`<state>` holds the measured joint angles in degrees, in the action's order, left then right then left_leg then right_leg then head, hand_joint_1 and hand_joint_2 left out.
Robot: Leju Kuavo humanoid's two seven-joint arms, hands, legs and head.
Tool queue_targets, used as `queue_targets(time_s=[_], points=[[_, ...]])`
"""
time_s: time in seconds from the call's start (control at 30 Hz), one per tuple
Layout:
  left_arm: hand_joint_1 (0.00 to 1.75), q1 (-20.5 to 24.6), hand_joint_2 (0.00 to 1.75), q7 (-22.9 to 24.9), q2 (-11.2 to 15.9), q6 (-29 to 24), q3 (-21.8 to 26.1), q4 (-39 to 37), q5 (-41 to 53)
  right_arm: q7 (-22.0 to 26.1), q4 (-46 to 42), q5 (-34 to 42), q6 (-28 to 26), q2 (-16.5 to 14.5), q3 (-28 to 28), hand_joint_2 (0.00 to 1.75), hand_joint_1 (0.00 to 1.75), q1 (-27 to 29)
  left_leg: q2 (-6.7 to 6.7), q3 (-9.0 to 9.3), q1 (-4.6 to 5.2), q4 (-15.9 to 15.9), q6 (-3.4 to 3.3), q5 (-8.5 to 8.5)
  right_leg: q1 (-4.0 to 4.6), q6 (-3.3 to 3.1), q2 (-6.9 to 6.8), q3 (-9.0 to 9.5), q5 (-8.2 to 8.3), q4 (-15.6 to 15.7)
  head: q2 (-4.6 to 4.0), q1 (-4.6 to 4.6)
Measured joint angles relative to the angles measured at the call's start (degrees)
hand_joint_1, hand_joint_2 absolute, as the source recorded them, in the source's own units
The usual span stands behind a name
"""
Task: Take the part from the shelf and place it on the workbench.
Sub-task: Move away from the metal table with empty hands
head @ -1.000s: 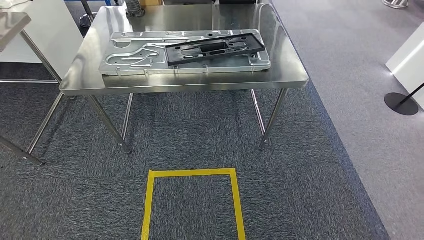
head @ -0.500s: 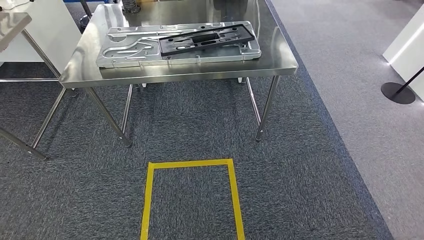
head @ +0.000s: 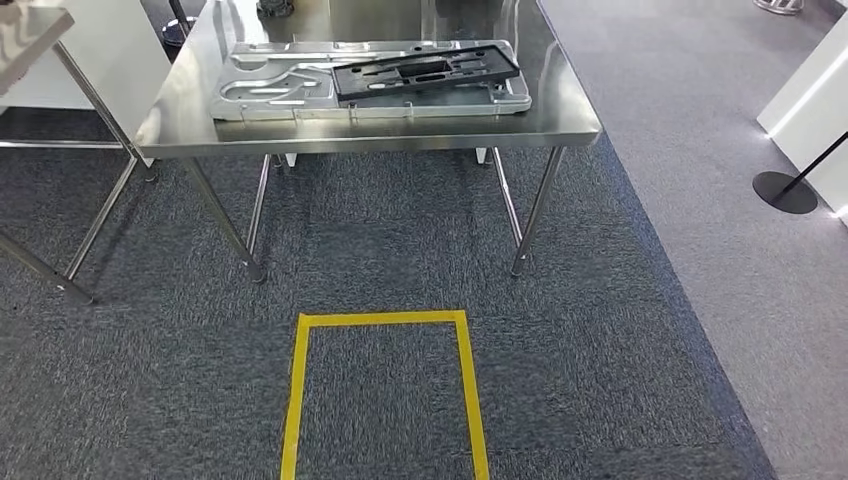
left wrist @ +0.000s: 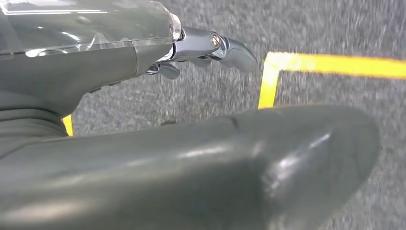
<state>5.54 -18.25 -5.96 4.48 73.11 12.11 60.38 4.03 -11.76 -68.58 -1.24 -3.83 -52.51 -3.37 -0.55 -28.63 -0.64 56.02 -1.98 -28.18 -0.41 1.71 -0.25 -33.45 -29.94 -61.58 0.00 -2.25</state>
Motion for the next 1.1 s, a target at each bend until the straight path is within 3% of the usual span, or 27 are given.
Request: queue_targets(time_s=[0.07,0.1,0.13,0.17,0.23,0.3,0.43,0.6,0.73,0.87,1.0,1.03,1.1], points=[[0.0,-0.02,0.0,0.11,-0.01,-0.01,0.01,0.0,-0.07,-0.09,0.01,0.31,-0.03,-0.01,-0.3,0.0,0.0,0.02,-0.07,-0.81,0.18,0.08,-0.38,0.49,-0.14,0.44,0.06,-3.5,-4.28,-7.98,0.0,0.0],[0.0,-0.05,0.0,0.23,-0.01,-0.02,0.01,0.0,-0.11,-0.21,0.01,0.57,-0.04,-0.03,-0.48,0.0,0.0,0.07,-0.09,-1.21,0.28,0.16,-0.42,0.7,-0.23,0.56,0.07,-4.75,-5.44,-11.1,0.0,0.0],[0.0,-0.08,0.0,0.42,-0.01,-0.02,0.02,0.0,-0.15,-0.41,0.02,0.83,-0.02,-0.04,-0.66,0.44,0.0,0.12,-0.09,-1.54,0.36,0.3,-0.42,0.86,-0.29,0.6,0.06,-4.97,-5.46,-12.21,0.0,0.0],[0.0,-0.11,0.0,0.66,-0.02,-0.02,0.02,0.0,-0.17,-0.63,0.02,1.09,0.03,-0.04,-0.86,0.87,0.0,0.18,-0.07,-1.79,0.43,0.45,-0.39,0.97,-0.33,0.52,0.06,-3.97,-4.39,-10.89,0.0,0.0],[0.0,-0.13,0.0,1.05,-0.07,-0.01,0.02,0.0,-0.23,-0.95,0.02,1.34,0.19,0.04,-1.22,1.75,0.0,0.2,-0.05,-2.03,0.51,0.76,-0.26,1.1,-0.27,0.02,0.06,0.77,-0.83,-2.75,0.0,0.0],[0.0,-0.08,0.0,1.21,-0.18,0.0,0.02,-0.01,-0.34,-0.99,0.02,1.38,0.31,0.22,-1.53,1.75,0.0,0.08,-0.07,-2.25,0.73,1.04,0.14,1.21,0.01,-0.6,0.03,4.23,1.07,3.96,0.0,0.0],[0.0,-0.02,1.75,1.31,-0.23,0.01,0.02,-0.02,-0.4,-2.72,0.02,0.85,0.04,0.33,-1.81,1.75,0.0,0.1,-0.13,-2.69,0.92,1.32,0.41,1.18,0.22,-0.8,0.06,4.44,1.42,5.42,-0.01,0.0],[0.0,-0.04,1.75,1.31,-0.3,0.01,0.02,-0.01,-0.4,-4.42,0.02,0.74,-0.23,0.42,-2.08,1.75,0.0,0.04,-0.07,-2.8,0.55,1.13,1.23,1.73,0.61,-1.4,0.01,4.13,1.67,5.27,0.0,0.0],[0.0,-0.04,1.75,1.34,-0.33,-0.04,0.02,-0.02,-0.43,-4.72,0.02,0.72,-0.3,0.42,-2.09,0.0,0.0,0.02,-0.06,-2.8,0.48,1.07,1.41,1.89,0.67,-1.52,-0.01,4.08,1.73,5.2,0.0,0.0],[0.0,-0.04,1.75,1.95,-0.37,-0.54,0.18,-0.02,-0.91,-4.23,0.02,0.72,-0.43,0.43,-2.11,1.75,0.0,0.01,-0.06,-2.81,0.48,1.06,1.44,1.92,0.67,-1.53,0.0,4.06,1.73,5.15,0.0,0.0],[0.0,-0.19,1.75,2.18,-0.38,-0.62,0.03,-0.01,-2.21,-3.45,0.01,1.45,-0.18,0.66,-1.78,1.75,0.0,0.04,-0.06,-2.83,0.48,1.06,1.44,1.92,0.63,-1.52,0.0,4.06,1.74,5.14,0.0,0.0],[0.0,-0.32,1.31,2.33,-0.38,-0.65,-0.54,0.0,-2.89,-3.45,-0.02,2.11,-0.14,0.74,-1.31,1.75,0.0,0.12,-0.06,-2.83,0.49,1.06,1.44,1.92,0.61,-1.52,0.0,4.06,1.74,5.15,0.0,0.0],[0.0,-0.7,0.44,2.79,-0.32,-0.76,-2.21,0.02,-4.69,-3.46,-0.09,4.11,-0.06,0.91,-0.01,0.87,0.0,0.37,-0.06,-2.83,0.49,1.06,1.42,1.92,0.59,-1.51,0.0,4.05,1.75,5.15,0.0,0.0]])
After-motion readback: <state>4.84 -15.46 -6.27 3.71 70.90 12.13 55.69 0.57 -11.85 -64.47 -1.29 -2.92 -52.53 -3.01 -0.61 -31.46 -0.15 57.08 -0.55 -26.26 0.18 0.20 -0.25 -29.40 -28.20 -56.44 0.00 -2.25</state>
